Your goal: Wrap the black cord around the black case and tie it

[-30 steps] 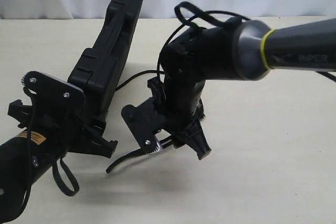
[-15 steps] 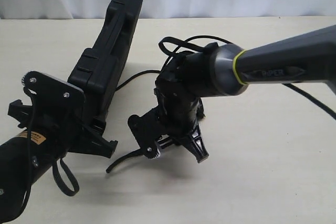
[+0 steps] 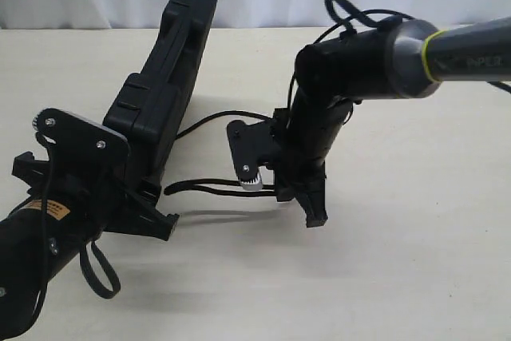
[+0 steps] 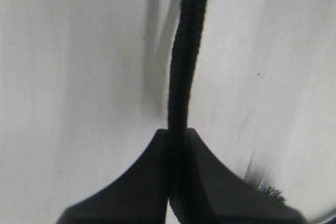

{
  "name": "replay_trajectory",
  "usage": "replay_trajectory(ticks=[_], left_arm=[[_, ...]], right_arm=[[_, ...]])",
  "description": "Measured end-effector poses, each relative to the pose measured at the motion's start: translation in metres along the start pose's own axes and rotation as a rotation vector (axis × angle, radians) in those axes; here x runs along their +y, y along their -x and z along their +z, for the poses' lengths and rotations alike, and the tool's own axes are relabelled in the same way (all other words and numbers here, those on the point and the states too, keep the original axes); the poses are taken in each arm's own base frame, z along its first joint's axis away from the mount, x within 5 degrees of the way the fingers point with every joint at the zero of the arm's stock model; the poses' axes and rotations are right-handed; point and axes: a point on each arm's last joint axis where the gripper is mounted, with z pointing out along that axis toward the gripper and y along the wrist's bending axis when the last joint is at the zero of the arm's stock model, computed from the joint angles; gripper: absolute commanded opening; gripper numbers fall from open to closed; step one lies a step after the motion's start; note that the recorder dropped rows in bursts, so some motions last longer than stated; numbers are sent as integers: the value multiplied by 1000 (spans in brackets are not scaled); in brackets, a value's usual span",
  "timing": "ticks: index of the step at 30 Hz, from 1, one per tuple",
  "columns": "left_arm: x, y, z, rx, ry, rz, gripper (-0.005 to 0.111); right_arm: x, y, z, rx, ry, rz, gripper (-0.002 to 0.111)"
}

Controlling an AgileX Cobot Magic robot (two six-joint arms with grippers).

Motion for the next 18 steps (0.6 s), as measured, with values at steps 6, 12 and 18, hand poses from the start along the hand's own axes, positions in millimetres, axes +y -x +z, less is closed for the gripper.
replay_trajectory(ticks=[6,12,18], left_arm=[[0,0,0,0,0,0,0],[0,0,0,0,0,0,0],[0,0,0,0,0,0,0]], right_arm=[[-19,-37,-10,-168,16,194,4],[-28,-53,-15,-287,7,289,4],[-41,-56,-26,-402,-22,372,4]])
